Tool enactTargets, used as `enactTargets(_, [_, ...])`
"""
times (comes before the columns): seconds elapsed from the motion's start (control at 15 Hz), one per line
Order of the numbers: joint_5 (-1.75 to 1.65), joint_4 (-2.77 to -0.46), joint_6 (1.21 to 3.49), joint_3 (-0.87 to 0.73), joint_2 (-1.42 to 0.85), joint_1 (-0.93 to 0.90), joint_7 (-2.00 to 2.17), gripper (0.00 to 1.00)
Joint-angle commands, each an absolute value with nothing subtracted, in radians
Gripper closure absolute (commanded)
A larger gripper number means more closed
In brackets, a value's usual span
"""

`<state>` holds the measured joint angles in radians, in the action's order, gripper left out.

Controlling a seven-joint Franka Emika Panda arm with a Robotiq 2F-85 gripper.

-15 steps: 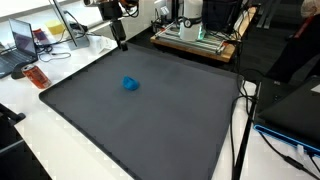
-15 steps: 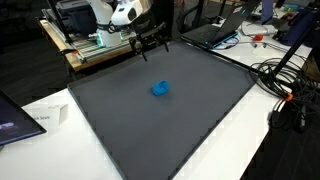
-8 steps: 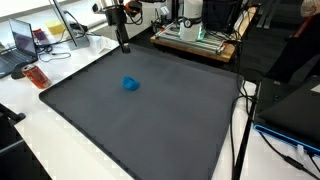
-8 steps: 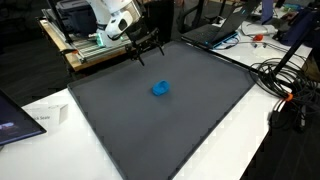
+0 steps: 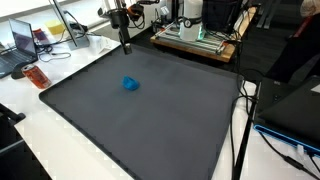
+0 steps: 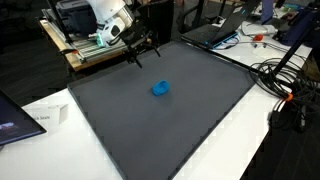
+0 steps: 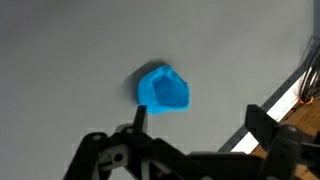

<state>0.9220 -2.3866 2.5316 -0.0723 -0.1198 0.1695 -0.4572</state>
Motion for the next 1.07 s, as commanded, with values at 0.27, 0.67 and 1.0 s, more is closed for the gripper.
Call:
enactTargets(0.27, [0.813,-2.29,2.414,-0.125,-0.189,0.194,-0.444,0.0])
enactTargets(0.67, [0.656,-2.059,2.239,-0.137,-0.33,0.229,-0.372,0.0])
enactTargets(1.0, [0.553,-1.834,2.13,-0.128,-0.459,0.237,-0.242,0.0])
